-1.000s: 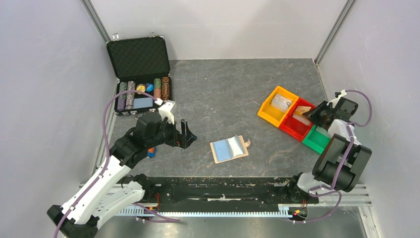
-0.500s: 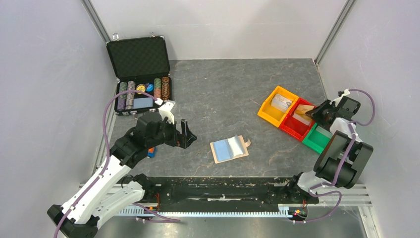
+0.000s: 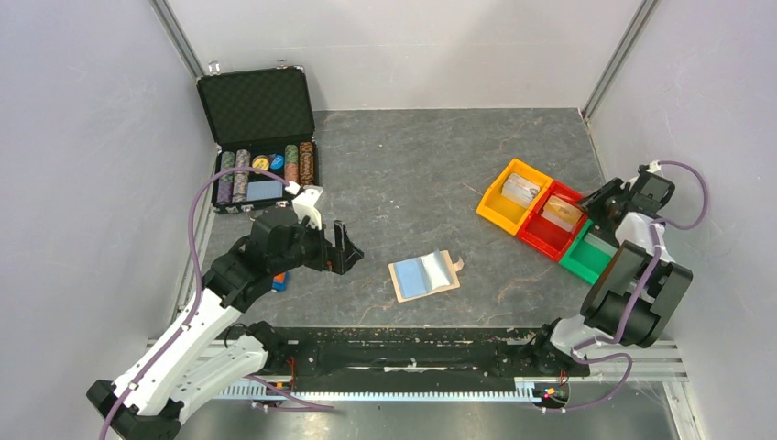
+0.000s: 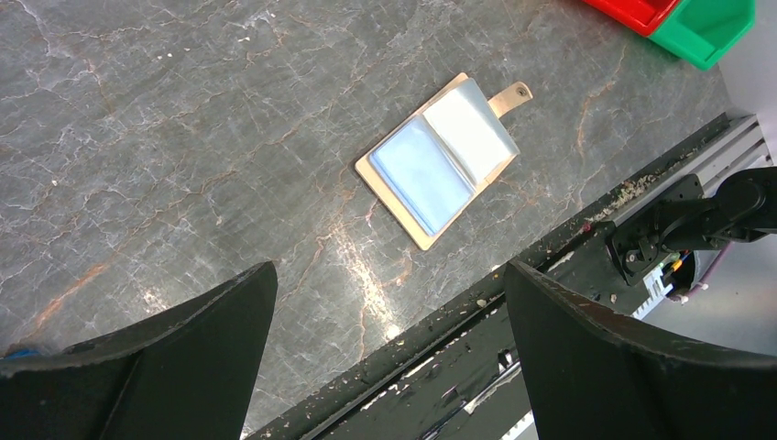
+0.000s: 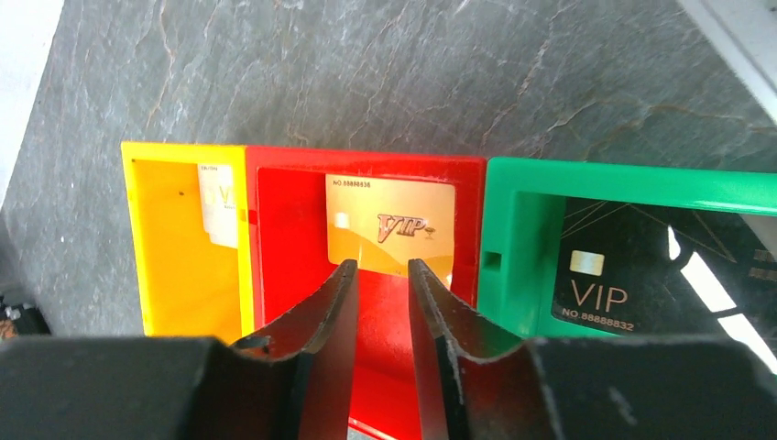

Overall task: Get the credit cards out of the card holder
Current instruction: Place the credit card in the storage box, then reset both arms

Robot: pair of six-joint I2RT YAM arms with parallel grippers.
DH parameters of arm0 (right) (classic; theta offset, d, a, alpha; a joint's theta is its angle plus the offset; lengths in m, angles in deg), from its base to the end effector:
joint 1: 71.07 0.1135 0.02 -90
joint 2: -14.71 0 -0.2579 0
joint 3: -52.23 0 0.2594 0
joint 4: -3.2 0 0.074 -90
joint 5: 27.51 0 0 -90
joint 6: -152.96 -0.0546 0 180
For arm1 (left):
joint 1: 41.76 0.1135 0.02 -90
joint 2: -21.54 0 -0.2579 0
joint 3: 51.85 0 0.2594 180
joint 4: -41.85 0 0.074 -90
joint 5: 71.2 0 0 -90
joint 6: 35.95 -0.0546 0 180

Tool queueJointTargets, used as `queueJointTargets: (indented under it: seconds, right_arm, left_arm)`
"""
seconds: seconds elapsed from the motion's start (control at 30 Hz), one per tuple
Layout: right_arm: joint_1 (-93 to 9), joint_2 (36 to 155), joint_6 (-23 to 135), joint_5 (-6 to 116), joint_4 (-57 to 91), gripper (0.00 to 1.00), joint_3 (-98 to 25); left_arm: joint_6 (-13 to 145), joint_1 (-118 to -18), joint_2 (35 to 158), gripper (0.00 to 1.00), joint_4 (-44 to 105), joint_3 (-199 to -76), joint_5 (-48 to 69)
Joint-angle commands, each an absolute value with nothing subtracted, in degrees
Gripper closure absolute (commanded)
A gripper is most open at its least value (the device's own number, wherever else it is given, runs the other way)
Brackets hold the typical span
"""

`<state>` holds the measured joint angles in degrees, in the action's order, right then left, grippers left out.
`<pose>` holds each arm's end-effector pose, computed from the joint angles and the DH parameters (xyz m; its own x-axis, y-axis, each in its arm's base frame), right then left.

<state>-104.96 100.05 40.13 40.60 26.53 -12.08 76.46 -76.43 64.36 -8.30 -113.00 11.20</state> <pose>0.2855 -0.1673 0.1903 -0.4200 0.7158 -0.5578 0.4981 0.6956 0.5176 0.1488 -0.1117 0.3028 -0.6511 -0.0091 -0.7590 0.4414 0.8089 -0.3884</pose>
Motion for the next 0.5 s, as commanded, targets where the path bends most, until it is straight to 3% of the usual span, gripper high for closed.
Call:
queueJointTargets:
  seconds: [0.0, 0.23, 0.47]
  right_arm:
    - [-104.49, 97.26, 38.46, 44.94, 28.63, 0.69, -15.89]
    - [-99.09, 93.75, 40.62, 48.27, 32.63, 0.64, -18.61]
    - [-85.72, 89.14, 47.05, 51.42, 36.59, 0.59, -15.09]
  left_arm:
    - [74.59, -76.17, 63.76, 0.00, -6.92, -113.74, 11.05]
    - [75.04, -76.17, 63.69, 0.00, -6.85, -113.66, 11.63]
    - [75.48, -76.17, 65.18, 0.00, -6.97, -113.79, 13.37]
